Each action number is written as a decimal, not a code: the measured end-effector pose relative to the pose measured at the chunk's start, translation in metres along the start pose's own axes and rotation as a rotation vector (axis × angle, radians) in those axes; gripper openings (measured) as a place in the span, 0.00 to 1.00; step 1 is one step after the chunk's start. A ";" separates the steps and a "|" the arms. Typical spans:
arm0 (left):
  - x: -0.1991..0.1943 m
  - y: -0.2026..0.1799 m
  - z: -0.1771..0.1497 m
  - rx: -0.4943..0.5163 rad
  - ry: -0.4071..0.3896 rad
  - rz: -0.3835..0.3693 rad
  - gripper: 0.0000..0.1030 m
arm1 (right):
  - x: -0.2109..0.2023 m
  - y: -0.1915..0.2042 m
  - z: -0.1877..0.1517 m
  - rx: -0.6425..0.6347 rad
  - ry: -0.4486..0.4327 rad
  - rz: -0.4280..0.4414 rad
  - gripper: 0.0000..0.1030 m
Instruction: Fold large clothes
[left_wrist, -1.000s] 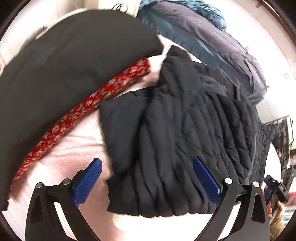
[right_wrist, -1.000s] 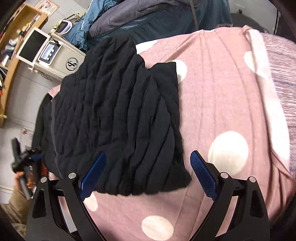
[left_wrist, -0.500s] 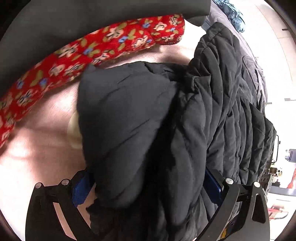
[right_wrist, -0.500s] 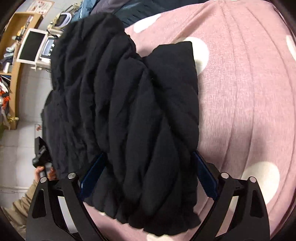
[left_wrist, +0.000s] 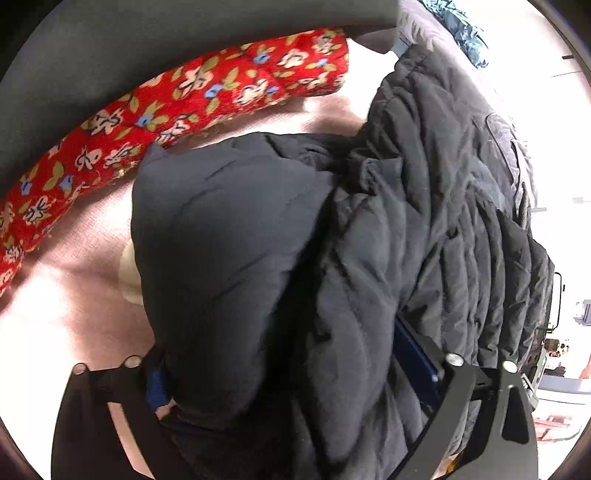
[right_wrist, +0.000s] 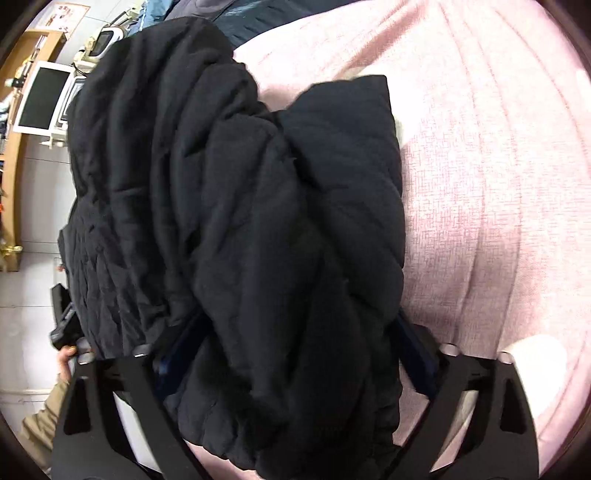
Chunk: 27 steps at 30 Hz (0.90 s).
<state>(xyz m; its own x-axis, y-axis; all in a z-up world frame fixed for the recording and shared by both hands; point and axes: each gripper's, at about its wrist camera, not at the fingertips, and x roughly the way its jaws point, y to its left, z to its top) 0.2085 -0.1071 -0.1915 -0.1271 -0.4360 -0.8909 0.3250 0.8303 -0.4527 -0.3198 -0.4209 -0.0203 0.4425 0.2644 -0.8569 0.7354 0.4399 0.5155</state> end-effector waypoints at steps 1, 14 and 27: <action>-0.002 -0.005 -0.002 0.002 -0.006 -0.004 0.75 | -0.003 0.005 -0.003 -0.004 -0.009 -0.003 0.63; -0.090 -0.071 -0.034 0.119 -0.148 -0.140 0.25 | -0.095 0.069 -0.050 -0.085 -0.177 0.045 0.15; -0.189 -0.265 -0.097 0.568 -0.249 -0.361 0.22 | -0.301 0.067 -0.126 -0.092 -0.455 0.049 0.13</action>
<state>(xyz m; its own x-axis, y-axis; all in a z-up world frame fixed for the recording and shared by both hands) 0.0554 -0.2109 0.0937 -0.1232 -0.7718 -0.6238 0.7489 0.3401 -0.5687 -0.4681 -0.3626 0.2722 0.6705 -0.1073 -0.7341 0.6686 0.5161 0.5353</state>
